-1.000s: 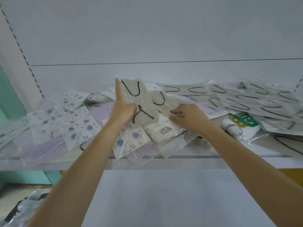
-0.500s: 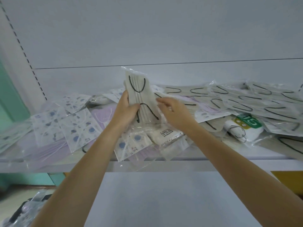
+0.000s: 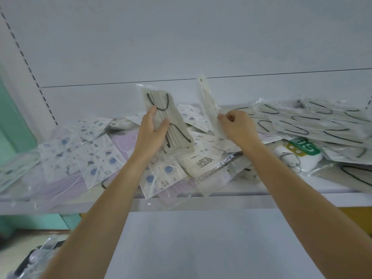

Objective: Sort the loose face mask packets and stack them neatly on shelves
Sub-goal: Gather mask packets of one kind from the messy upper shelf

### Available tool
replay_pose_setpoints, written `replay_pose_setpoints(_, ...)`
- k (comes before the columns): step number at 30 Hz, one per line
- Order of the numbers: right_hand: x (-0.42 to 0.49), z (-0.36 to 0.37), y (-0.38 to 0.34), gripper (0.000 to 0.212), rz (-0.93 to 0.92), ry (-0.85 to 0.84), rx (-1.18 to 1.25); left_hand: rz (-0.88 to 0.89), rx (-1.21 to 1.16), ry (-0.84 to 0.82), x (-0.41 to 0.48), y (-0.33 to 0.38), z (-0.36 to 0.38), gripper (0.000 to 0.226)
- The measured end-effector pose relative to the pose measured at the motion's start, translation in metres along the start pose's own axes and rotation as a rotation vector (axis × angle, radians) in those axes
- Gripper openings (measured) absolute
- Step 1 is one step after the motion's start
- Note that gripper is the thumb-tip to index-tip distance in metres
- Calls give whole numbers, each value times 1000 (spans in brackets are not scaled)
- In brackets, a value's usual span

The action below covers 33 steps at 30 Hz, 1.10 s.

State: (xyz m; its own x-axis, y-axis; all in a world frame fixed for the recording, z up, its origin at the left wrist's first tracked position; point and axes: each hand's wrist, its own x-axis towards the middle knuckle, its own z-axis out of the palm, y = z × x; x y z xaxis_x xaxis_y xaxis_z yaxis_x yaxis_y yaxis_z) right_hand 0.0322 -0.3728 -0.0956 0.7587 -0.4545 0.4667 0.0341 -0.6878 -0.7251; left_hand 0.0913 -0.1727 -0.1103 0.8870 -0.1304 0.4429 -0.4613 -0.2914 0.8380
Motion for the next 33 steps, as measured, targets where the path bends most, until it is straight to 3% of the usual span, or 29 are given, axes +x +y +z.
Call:
replay_pose_setpoints(2,-4,3,-12,39,-43,-84,132,6,-78,-74,-1,8,9,58)
replay_pose_setpoints(4,-11,8,-23,34,-53,-314,268,2,-112,-148,0,18,19,52)
replay_pose_setpoints(6,-11,13,-23,31,-50,-469,290,21,-135,-147,1,22,29,19)
replay_pose_setpoints(7,-6,14,-20,31,-72,-450,255,48,-138,-125,2,23,33,16)
replay_pose_setpoints(9,14,11,-9,28,-126,-270,93,48,-98,-109,3,20,37,32)
replay_pose_setpoints(11,41,6,10,38,-120,-156,-190,23,-68,-101,5,15,39,60)
replay_pose_setpoints(14,68,3,38,52,21,-266,-554,-33,-92,-117,11,5,39,99)
replay_pose_setpoints(16,74,7,45,54,77,-375,-654,-47,-104,-121,16,0,39,102)
replay_pose_setpoints(18,76,11,46,48,82,-402,-689,-43,-39,-91,18,-4,38,86)
replay_pose_setpoints(20,79,13,44,35,51,-326,-666,-60,22,-59,20,-7,37,64)
replay_pose_setpoints(22,79,14,44,28,33,-205,-541,-117,14,-57,21,-10,33,56)
replay_pose_setpoints(26,67,9,31,25,-85,-5,-8,-192,-35,-16,22,-7,25,42)
replay_pose_setpoints(29,44,9,17,19,-262,-116,237,-322,-356,-71,19,4,20,35)
replay_pose_setpoints(31,29,11,15,20,-418,-229,129,-328,-530,-157,16,6,17,31)
replay_pose_setpoints(33,20,14,17,22,-493,-278,15,-265,-559,-268,12,9,17,22)
